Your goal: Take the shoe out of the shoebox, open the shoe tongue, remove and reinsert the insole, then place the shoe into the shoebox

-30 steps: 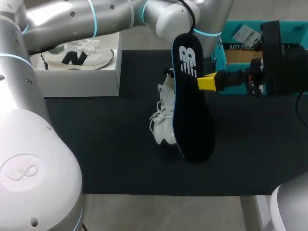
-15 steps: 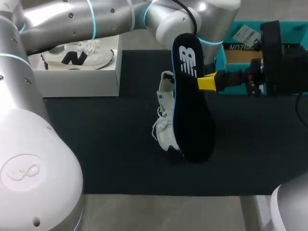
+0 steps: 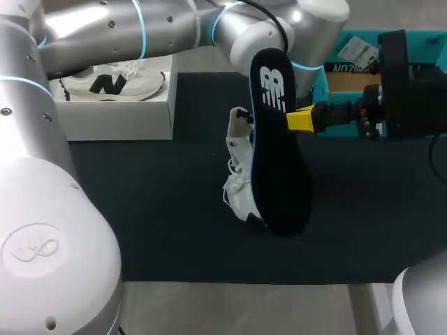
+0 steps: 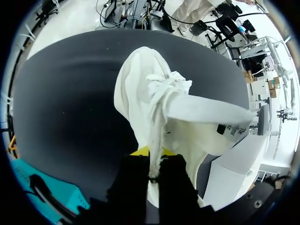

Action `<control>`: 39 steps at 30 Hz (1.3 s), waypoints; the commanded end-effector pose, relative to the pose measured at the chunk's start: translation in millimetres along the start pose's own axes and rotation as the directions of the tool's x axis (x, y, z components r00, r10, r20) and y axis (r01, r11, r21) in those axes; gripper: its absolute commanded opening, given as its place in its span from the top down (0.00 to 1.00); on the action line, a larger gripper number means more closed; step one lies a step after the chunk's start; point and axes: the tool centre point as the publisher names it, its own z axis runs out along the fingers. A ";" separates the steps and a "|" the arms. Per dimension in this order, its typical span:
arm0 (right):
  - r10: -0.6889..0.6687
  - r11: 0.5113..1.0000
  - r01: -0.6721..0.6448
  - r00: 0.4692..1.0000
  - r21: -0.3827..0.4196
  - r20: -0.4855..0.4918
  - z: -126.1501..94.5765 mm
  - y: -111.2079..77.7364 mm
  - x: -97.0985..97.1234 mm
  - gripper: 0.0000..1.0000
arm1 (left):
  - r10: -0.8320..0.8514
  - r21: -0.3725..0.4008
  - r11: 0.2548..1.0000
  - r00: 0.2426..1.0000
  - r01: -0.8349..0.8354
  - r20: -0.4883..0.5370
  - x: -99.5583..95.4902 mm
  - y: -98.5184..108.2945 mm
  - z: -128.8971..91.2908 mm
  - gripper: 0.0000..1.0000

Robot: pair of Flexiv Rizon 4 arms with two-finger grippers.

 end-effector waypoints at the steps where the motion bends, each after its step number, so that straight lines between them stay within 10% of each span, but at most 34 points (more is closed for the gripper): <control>1: 0.003 1.000 0.002 0.898 -0.011 0.441 4.2 -4.0 11.1 1.00 | 0.007 0.020 1.000 1.000 -0.007 -0.007 -6.4 8.7 6.2 1.00; 8: 0.003 1.000 0.002 0.898 -0.011 0.441 4.2 -4.0 11.1 1.00 | 0.044 0.040 0.998 0.999 -0.044 0.004 -11.2 10.3 11.4 0.99; 15: 0.003 1.000 0.002 0.898 -0.011 0.441 4.2 -4.0 11.1 1.00 | 0.114 0.055 0.992 0.993 -0.115 0.029 -8.3 2.5 6.1 0.54; 17: 0.003 1.000 0.002 0.898 -0.011 0.441 4.2 -4.0 11.1 1.00 | 0.127 0.061 0.990 0.990 -0.130 0.053 -5.9 -0.2 1.1 0.01; 39: 0.003 1.000 0.002 0.898 -0.011 0.441 4.2 -4.0 11.1 1.00 | 0.267 -0.095 0.963 0.841 -0.253 0.470 13.7 -16.6 -105.8 0.00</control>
